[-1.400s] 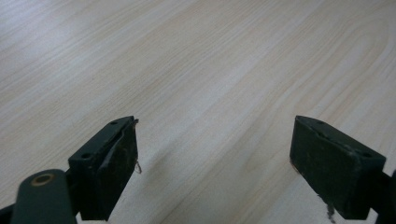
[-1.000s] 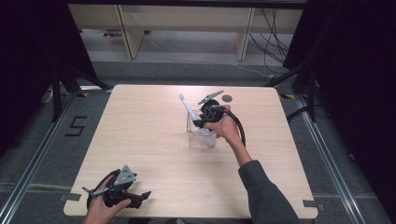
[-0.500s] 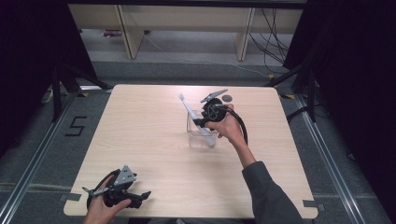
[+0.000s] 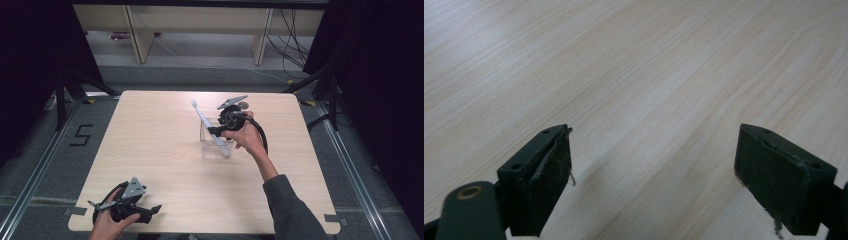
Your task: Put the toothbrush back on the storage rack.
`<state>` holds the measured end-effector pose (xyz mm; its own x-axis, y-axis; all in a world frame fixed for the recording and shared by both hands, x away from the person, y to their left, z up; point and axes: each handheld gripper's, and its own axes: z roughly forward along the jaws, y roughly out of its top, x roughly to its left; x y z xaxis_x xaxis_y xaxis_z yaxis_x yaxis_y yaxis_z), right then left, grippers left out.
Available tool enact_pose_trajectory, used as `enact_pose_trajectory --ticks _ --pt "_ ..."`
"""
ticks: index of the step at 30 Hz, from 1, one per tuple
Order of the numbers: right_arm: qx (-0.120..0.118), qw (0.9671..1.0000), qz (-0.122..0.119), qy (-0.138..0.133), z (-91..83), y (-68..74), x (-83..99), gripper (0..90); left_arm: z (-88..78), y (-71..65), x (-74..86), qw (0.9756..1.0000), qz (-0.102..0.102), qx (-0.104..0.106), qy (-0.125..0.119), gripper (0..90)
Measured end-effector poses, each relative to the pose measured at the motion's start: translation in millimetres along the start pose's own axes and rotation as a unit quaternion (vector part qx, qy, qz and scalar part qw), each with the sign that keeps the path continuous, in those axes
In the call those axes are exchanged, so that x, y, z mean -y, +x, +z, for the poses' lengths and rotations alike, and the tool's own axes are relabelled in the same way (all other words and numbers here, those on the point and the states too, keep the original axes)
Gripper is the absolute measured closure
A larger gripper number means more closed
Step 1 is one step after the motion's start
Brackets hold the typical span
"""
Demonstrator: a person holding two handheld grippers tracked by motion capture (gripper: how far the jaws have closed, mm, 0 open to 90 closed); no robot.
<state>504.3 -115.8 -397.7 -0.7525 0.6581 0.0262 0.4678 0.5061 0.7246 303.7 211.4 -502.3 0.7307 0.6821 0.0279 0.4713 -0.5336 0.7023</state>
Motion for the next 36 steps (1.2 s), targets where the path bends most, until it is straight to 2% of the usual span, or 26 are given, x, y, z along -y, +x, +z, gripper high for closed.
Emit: enact_pose_trajectory --ticks 1,2,4,6,7,8,9,10,11,12,13,15,17,18,21,24,25,26,28,29,31,33,35,36 --pt "-0.007 1.0000 -0.002 -0.002 -0.3 0.0 0.0 42.3 0.1 -0.2 0.1 1.0000 -0.001 0.000 0.000 14.9" --pt "-0.003 1.0000 -0.001 0.000 -2.0 0.7 0.3 42.3 0.9 -1.0 0.3 1.0000 -0.005 0.002 -0.004 14.9" --pt "-0.004 1.0000 -0.003 -0.006 -2.2 1.3 1.1 41.9 0.2 0.1 0.5 1.0000 0.000 0.001 0.004 14.9" --pt "-0.010 0.9999 -0.006 -0.008 -3.7 1.1 1.6 41.6 0.6 -1.1 0.6 1.0000 -0.006 0.005 0.001 14.9" --pt "-0.008 0.9999 0.011 -0.008 -4.8 3.7 2.2 41.2 1.5 -2.1 0.6 0.9999 -0.013 0.004 -0.005 14.9" --pt "-0.005 1.0000 -0.003 -0.004 -6.1 2.2 1.9 41.0 0.9 -1.0 0.3 1.0000 -0.005 0.001 -0.001 14.8" --pt "-0.005 1.0000 -0.005 -0.005 -6.7 2.4 1.8 40.8 0.9 -1.0 0.2 1.0000 -0.004 0.002 -0.003 14.9" --pt "-0.008 1.0000 -0.002 -0.006 -7.0 3.2 1.8 40.7 1.2 -2.1 0.7 0.9999 -0.013 0.005 -0.005 14.9" --pt "-0.006 0.9999 0.007 -0.005 -7.8 5.1 2.3 40.6 1.1 -1.7 0.7 0.9999 -0.012 0.003 -0.004 14.9" --pt "-0.006 0.9999 -0.002 -0.010 -7.4 4.4 2.2 40.5 1.2 -1.5 0.8 0.9999 -0.012 0.003 -0.005 14.9" --pt "-0.006 1.0000 0.004 -0.006 -8.8 5.6 2.1 40.5 0.7 -0.7 0.6 1.0000 -0.007 0.002 -0.001 14.8" --pt "-0.005 0.9999 -0.009 -0.011 -9.3 5.0 2.0 40.3 1.0 -1.0 0.3 1.0000 -0.006 0.002 -0.003 14.8" --pt "-0.006 1.0000 0.001 -0.006 -11.9 6.7 1.4 40.2 1.1 -1.6 0.4 0.9999 -0.010 0.003 -0.003 14.9" --pt "-0.004 0.9999 -0.005 -0.016 -10.5 6.3 2.1 40.1 1.1 -1.7 0.5 0.9999 -0.010 0.003 -0.004 14.9" --pt "-0.005 0.9999 0.002 -0.016 -12.8 7.1 2.8 39.8 1.0 -1.3 0.7 0.9999 -0.010 0.003 -0.003 14.9" --pt "-0.004 0.9999 -0.008 -0.014 -16.5 5.6 3.4 39.2 0.8 -0.9 0.7 1.0000 -0.007 0.004 0.000 14.9" --pt "-0.003 0.9998 -0.006 -0.021 -16.3 6.0 4.1 39.0 0.9 -1.0 0.6 1.0000 -0.007 0.004 0.000 14.9" --pt "-0.002 0.9999 0.001 -0.015 -19.0 6.4 4.4 38.7 0.9 -1.2 0.5 1.0000 -0.007 0.004 0.000 14.9" --pt "0.004 0.9995 -0.013 -0.030 -19.8 5.1 5.6 38.3 0.8 -1.2 0.5 1.0000 -0.007 0.004 0.001 14.9" --pt "-0.003 0.9997 -0.004 -0.025 -21.6 6.3 5.9 38.3 0.8 -1.2 0.7 1.0000 -0.007 0.004 0.001 14.9" --pt "-0.003 0.9997 -0.008 -0.022 -25.5 5.9 6.6 38.0 0.8 -0.4 0.9 1.0000 -0.006 0.001 0.002 14.9" --pt "-0.007 0.9997 0.000 -0.024 -28.1 7.4 7.9 37.5 1.4 -0.9 0.7 0.9999 -0.009 0.000 -0.003 14.9" --pt "-0.005 0.9996 -0.007 -0.026 -31.7 6.6 9.1 37.1 0.9 -1.2 0.6 1.0000 -0.008 0.005 0.000 14.9" --pt "-0.007 0.9996 0.001 -0.026 -32.9 8.0 10.2 36.9 0.9 -1.1 0.5 1.0000 -0.007 0.004 0.001 14.9"
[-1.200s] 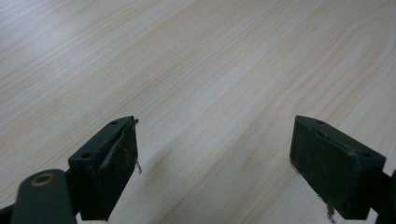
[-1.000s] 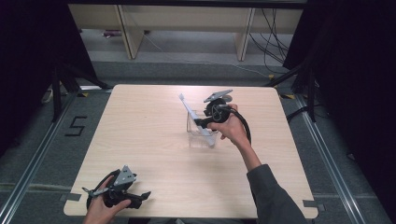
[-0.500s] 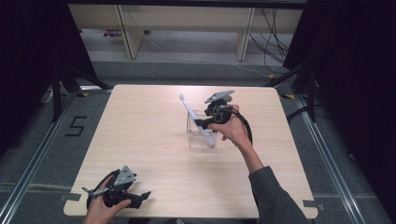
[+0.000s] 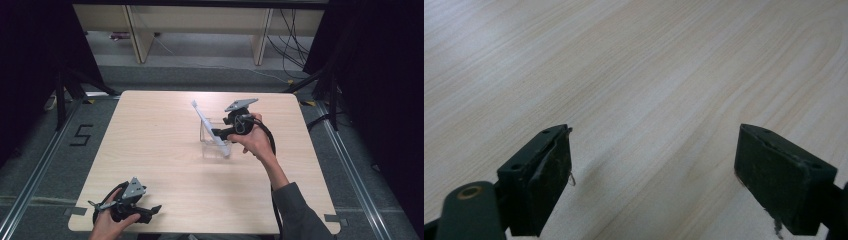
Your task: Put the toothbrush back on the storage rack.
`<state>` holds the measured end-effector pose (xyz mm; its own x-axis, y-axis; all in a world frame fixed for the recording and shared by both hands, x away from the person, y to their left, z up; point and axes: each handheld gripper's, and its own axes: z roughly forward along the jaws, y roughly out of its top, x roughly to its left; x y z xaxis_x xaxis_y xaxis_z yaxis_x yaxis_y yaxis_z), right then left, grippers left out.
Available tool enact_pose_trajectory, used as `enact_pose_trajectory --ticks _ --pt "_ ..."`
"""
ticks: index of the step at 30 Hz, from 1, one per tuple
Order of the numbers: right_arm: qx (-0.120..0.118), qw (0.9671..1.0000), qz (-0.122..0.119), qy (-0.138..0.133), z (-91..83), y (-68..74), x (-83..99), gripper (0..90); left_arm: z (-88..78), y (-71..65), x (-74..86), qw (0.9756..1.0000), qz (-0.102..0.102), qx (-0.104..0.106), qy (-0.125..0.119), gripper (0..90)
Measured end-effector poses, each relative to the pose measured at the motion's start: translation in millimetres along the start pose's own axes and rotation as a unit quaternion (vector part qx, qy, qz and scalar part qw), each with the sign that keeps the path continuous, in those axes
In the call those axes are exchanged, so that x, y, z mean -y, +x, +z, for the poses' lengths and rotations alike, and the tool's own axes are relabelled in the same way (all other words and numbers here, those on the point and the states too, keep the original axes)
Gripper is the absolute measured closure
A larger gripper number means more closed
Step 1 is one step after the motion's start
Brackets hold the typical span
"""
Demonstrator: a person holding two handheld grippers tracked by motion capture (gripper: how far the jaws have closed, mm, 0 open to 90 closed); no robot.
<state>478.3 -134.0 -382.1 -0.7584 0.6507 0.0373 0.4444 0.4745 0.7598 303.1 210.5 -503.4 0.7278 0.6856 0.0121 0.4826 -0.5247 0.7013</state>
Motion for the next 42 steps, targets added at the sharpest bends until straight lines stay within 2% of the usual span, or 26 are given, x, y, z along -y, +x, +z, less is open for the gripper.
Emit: enact_pose_trajectory --ticks 1,3,4,6,7,9,10,12,13,16,18,19,20,22,23,24,26,27,28,29,31,32,33,34,36,42 --pt "-0.002 1.0000 0.002 -0.001 -1.4 0.3 0.8 36.8 0.7 -0.3 0.1 1.0000 -0.003 -0.003 -0.004 14.9" --pt "-0.001 0.9999 -0.001 -0.011 -2.9 -0.1 2.9 36.8 -0.4 0.7 0.2 1.0000 0.004 0.000 0.003 14.9" --pt "-0.002 0.9999 -0.009 -0.012 -4.4 -1.6 3.6 36.8 -0.4 0.6 0.3 1.0000 0.003 0.000 0.003 14.9" --pt "-0.004 0.9999 0.001 -0.010 -6.3 -1.0 5.9 36.7 -0.4 1.6 0.1 1.0000 0.007 -0.004 0.004 14.9" --pt "-0.004 0.9998 -0.009 -0.015 -6.8 -2.6 6.8 36.7 0.0 1.0 0.2 1.0000 0.003 -0.004 0.001 14.9" --pt "-0.004 0.9999 0.002 -0.015 -9.5 -1.2 9.2 36.7 -0.3 0.5 -0.1 1.0000 0.001 0.000 0.003 14.9" --pt "-0.004 0.9998 -0.007 -0.019 -10.3 -2.6 10.0 36.7 -0.2 0.5 0.0 1.0000 0.002 -0.001 0.001 14.9" --pt "-0.007 0.9998 0.002 -0.019 -11.6 -0.9 12.6 36.7 -0.5 0.5 0.3 1.0000 0.002 -0.001 0.003 14.9" --pt "-0.007 0.9997 -0.010 -0.023 -11.7 -2.5 13.8 36.7 -0.5 0.7 0.3 1.0000 0.003 -0.001 0.002 14.9" --pt "-0.010 0.9995 0.005 -0.031 -12.9 -0.4 19.1 36.9 0.6 1.9 0.1 0.9999 0.011 -0.004 0.000 14.9" --pt "-0.012 0.9997 0.008 -0.020 -14.2 -1.4 20.8 36.7 -0.1 0.5 -0.2 1.0000 0.005 -0.002 0.003 14.9" --pt "-0.012 0.9995 -0.001 -0.030 -14.0 -2.5 20.9 36.8 -0.6 0.8 -0.4 1.0000 0.007 -0.003 0.005 14.9" --pt "-0.017 0.9994 0.007 -0.030 -14.4 -1.8 21.4 36.7 -0.8 1.2 -0.8 0.9999 0.010 -0.004 0.003 14.8" --pt "-0.009 0.9996 -0.003 -0.025 -15.6 -2.5 22.1 36.6 -1.2 0.6 -0.7 1.0000 0.007 0.000 0.000 14.9" --pt "-0.014 0.9996 0.005 -0.024 -14.9 -1.2 23.2 36.6 -1.3 0.6 -0.8 1.0000 0.008 -0.001 0.000 14.9" --pt "-0.010 0.9995 -0.004 -0.028 -13.5 -2.0 23.9 36.5 -0.9 0.8 -0.9 0.9999 0.010 0.000 -0.003 14.9" --pt "-0.014 0.9997 0.013 -0.014 -13.4 0.4 25.0 36.1 -1.9 -0.1 -1.1 1.0000 0.009 -0.002 -0.001 14.9" --pt "-0.012 0.9998 -0.001 -0.018 -13.2 -1.6 24.9 36.1 -2.1 0.4 -1.4 0.9999 0.013 -0.002 0.000 14.9" --pt "-0.016 0.9997 0.013 -0.014 -13.6 0.3 25.2 35.9 -2.2 0.0 -1.4 0.9999 0.012 -0.002 -0.002 14.9" --pt "-0.014 0.9997 -0.004 -0.020 -13.4 -1.9 25.0 35.7 -2.2 0.0 -1.4 0.9999 0.011 -0.002 -0.003 14.9" --pt "-0.016 0.9996 0.013 -0.019 -15.2 1.3 25.4 35.6 -2.4 0.4 -1.5 0.9999 0.012 -0.002 -0.002 14.8" --pt "-0.010 0.9997 -0.002 -0.024 -16.6 -0.2 25.1 35.6 -2.4 0.7 -1.7 0.9999 0.015 -0.002 -0.002 14.9" --pt "-0.014 0.9996 0.004 -0.023 -17.9 1.4 25.5 35.5 -2.3 0.3 -1.6 0.9999 0.013 -0.002 -0.003 14.8" --pt "-0.012 0.9995 -0.009 -0.027 -18.9 0.2 25.4 35.4 -2.2 -0.3 -1.8 1.0000 0.009 -0.002 -0.003 14.9" --pt "-0.012 0.9996 -0.001 -0.024 -22.5 2.8 26.6 35.3 -2.3 0.3 -2.1 0.9999 0.013 -0.003 -0.001 14.9" --pt "-0.010 0.9995 -0.001 -0.030 -28.2 4.1 32.4 34.9 -2.8 0.1 -1.7 0.9999 0.012 0.000 -0.003 14.9"
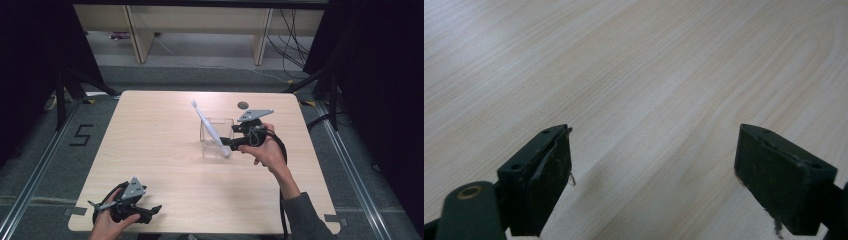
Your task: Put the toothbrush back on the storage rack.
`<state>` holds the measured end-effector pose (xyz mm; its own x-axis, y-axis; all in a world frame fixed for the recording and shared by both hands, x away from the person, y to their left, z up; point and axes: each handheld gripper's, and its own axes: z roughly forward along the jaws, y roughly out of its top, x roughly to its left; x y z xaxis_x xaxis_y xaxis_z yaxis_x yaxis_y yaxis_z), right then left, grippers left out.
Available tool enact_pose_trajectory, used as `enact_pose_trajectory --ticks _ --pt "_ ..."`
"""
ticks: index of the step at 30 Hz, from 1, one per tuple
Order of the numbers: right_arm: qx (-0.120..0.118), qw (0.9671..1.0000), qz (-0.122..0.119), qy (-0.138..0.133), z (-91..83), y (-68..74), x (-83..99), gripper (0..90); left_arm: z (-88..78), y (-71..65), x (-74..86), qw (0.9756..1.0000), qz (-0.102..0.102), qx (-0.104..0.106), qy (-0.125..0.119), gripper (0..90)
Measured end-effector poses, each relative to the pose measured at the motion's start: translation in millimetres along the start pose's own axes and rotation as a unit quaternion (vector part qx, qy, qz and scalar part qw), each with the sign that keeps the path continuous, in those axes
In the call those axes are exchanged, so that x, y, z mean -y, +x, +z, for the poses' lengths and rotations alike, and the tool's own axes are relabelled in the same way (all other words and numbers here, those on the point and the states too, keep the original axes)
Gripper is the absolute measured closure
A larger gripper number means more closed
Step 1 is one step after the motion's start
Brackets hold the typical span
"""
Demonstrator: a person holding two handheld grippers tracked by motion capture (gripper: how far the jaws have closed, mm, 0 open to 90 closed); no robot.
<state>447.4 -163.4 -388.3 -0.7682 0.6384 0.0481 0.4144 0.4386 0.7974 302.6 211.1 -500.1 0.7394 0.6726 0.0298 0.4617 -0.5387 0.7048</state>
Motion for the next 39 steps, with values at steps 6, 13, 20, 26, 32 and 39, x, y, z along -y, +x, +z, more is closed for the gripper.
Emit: enact_pose_trajectory --ticks 6,13,20,26,32,39 --pt "-0.004 0.9999 -0.009 0.000 -4.7 -1.9 6.0 34.9 0.0 -0.1 0.0 1.0000 0.000 0.000 0.000 14.8" --pt "0.004 1.0000 -0.002 0.002 -14.7 0.8 10.0 34.7 -0.2 0.2 -0.1 1.0000 0.000 0.000 0.000 14.9" --pt "0.005 1.0000 -0.007 -0.003 -24.0 -0.7 16.6 34.3 -0.4 -0.1 0.4 1.0000 -0.002 -0.001 -0.001 14.9" --pt "0.014 0.9998 0.002 -0.014 -32.0 -1.8 23.1 33.8 -0.2 -0.1 0.1 1.0000 0.000 -0.001 0.000 14.9" --pt "0.015 0.9998 0.014 -0.003 -39.0 -2.0 28.5 33.6 -0.2 0.1 0.1 1.0000 0.000 0.000 0.000 14.9" --pt "0.016 0.9998 0.008 -0.009 -43.2 -2.6 34.0 33.5 0.1 0.0 0.5 1.0000 -0.003 -0.003 -0.001 14.9"
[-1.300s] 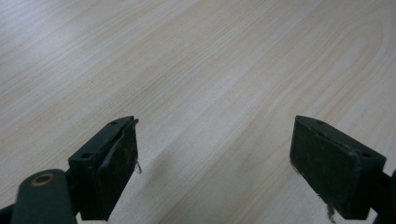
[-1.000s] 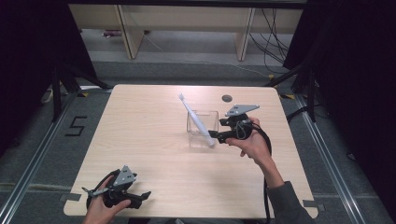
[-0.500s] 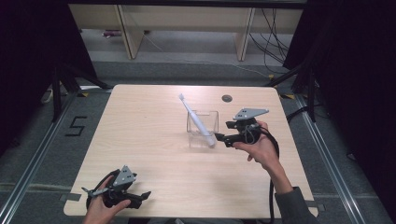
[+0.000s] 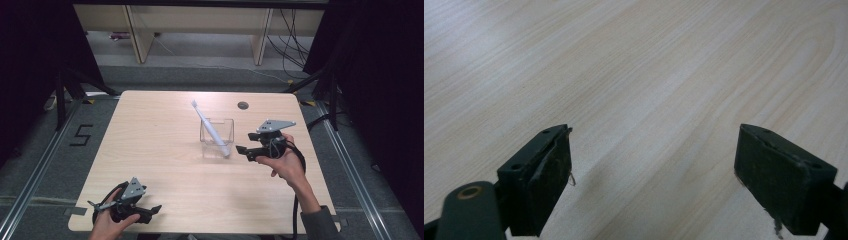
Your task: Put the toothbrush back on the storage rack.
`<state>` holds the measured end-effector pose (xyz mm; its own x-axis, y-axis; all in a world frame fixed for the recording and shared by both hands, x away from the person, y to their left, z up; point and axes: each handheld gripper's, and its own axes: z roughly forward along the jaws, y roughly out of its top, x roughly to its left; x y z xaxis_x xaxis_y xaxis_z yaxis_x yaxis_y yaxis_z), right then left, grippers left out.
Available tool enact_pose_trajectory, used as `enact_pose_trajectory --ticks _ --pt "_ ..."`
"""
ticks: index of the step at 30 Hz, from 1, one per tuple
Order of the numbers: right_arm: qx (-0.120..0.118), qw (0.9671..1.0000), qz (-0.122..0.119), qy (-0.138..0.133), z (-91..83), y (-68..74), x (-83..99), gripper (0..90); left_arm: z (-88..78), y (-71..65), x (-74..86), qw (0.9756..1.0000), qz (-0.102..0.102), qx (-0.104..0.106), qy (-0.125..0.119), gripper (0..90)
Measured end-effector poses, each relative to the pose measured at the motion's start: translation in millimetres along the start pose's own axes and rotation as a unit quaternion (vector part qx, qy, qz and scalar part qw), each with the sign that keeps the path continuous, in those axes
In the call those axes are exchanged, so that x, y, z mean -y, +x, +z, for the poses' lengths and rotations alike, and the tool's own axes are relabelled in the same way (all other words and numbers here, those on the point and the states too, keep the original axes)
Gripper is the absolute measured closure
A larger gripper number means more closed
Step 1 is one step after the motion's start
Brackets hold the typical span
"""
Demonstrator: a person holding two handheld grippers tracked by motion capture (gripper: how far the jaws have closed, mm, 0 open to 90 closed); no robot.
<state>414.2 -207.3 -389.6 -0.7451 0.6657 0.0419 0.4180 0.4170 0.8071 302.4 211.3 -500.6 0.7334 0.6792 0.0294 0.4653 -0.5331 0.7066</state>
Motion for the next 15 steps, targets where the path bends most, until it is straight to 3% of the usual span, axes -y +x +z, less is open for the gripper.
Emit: enact_pose_trajectory --ticks 2,4,7,8,9,10,11,15 --pt "0.001 1.0000 -0.008 -0.001 -1.1 -1.0 1.3 33.3 -0.1 0.1 -0.2 1.0000 0.001 0.000 0.000 14.9" --pt "-0.001 1.0000 0.007 0.002 -3.0 0.6 3.0 33.0 -0.2 0.0 -0.4 1.0000 0.003 0.003 0.001 14.8" --pt "0.000 1.0000 0.006 -0.002 -4.1 1.4 5.6 31.5 0.0 0.2 -0.4 1.0000 0.004 0.002 0.002 14.9" --pt "0.003 1.0000 -0.006 -0.005 -4.9 0.0 6.1 31.0 0.0 0.3 -0.3 1.0000 0.004 0.002 0.002 14.9" --pt "0.000 1.0000 -0.002 -0.004 -5.3 0.1 7.1 30.6 -0.1 0.4 -0.2 1.0000 0.004 0.002 0.002 14.9" --pt "-0.008 0.9997 0.024 0.003 -7.0 3.5 8.0 30.0 -0.1 0.7 -0.2 1.0000 0.004 0.000 0.002 14.9" --pt "-0.004 1.0000 0.004 -0.005 -6.8 0.3 8.9 29.4 -0.1 0.5 -0.1 1.0000 0.002 -0.001 0.001 14.9" --pt "-0.002 0.9999 0.009 -0.010 -8.0 1.3 13.6 26.9 0.0 0.4 -0.4 1.0000 0.004 0.002 0.002 14.9"
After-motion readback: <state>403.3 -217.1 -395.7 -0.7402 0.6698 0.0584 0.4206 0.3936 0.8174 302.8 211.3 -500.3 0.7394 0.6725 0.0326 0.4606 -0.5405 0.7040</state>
